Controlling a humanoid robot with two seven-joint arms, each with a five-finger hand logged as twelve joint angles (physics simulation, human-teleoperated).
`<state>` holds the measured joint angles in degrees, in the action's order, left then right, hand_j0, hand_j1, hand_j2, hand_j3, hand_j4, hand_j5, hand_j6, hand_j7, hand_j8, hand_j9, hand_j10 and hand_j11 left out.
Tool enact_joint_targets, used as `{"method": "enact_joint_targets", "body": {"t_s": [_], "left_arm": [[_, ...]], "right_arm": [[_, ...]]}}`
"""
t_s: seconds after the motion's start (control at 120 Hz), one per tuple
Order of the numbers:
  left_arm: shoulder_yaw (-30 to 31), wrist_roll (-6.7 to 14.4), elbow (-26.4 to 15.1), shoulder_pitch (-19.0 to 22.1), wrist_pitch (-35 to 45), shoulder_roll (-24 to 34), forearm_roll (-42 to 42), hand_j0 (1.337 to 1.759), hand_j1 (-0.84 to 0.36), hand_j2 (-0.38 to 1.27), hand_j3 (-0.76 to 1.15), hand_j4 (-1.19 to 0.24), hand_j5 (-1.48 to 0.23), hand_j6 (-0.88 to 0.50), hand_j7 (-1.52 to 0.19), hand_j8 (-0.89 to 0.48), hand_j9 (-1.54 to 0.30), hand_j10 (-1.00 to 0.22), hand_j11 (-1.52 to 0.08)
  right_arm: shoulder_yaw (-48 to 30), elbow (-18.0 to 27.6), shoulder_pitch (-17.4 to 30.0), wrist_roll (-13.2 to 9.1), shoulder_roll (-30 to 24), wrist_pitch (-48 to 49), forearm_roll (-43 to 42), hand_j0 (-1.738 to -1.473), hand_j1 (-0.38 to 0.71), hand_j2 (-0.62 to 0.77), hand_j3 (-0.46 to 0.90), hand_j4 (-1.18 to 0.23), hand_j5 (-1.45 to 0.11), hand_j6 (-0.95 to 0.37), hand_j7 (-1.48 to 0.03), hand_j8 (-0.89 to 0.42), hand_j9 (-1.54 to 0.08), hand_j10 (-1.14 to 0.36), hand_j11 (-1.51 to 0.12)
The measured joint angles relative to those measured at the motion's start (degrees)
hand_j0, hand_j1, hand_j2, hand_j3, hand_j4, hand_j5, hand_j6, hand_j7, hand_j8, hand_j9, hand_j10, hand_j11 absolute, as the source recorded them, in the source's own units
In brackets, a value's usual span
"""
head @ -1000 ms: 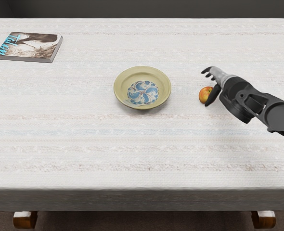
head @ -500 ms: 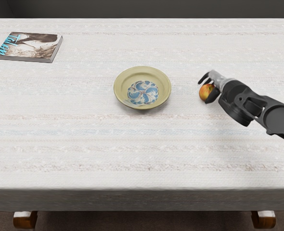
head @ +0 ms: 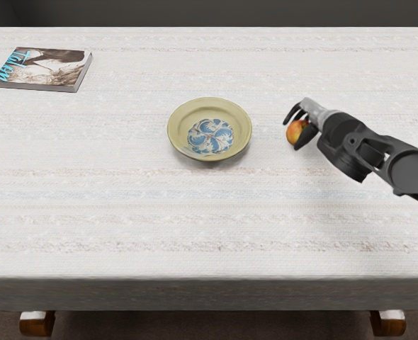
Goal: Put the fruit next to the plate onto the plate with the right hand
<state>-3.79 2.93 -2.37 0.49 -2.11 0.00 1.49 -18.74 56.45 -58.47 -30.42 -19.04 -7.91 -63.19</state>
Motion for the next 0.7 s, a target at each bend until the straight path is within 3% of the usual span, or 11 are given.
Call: {"method": "enact_joint_targets", "body": {"t_s": [0.325,0.7], "left_arm": [[0.0,0.0,0.0,0.0,0.0,0.0,0.0,1.658,0.33,0.00,0.00,-0.01,-0.02,-0.01,-0.02,-0.01,-0.02,-0.01,-0.02],[0.0,0.0,0.0,0.0,0.0,0.0,0.0,1.658,0.33,0.00,0.00,-0.01,-0.02,-0.01,-0.02,-0.01,-0.02,-0.01,-0.02]], "right_arm": [[-0.7,5.9,-4.2,-4.0,0.0,0.0,0.4,-1.654,0.22,0.14,0.00,-0.63,-0.87,-0.49,-0.84,-0.40,-0.87,-0.58,-0.86],[-2.2,7.3,-5.2,-4.6,7.3,-2.8,0.6,-1.655,0.19,0.11,0.00,-0.62,-0.90,-0.50,-0.85,-0.40,-0.89,-0.58,-0.88]]}}
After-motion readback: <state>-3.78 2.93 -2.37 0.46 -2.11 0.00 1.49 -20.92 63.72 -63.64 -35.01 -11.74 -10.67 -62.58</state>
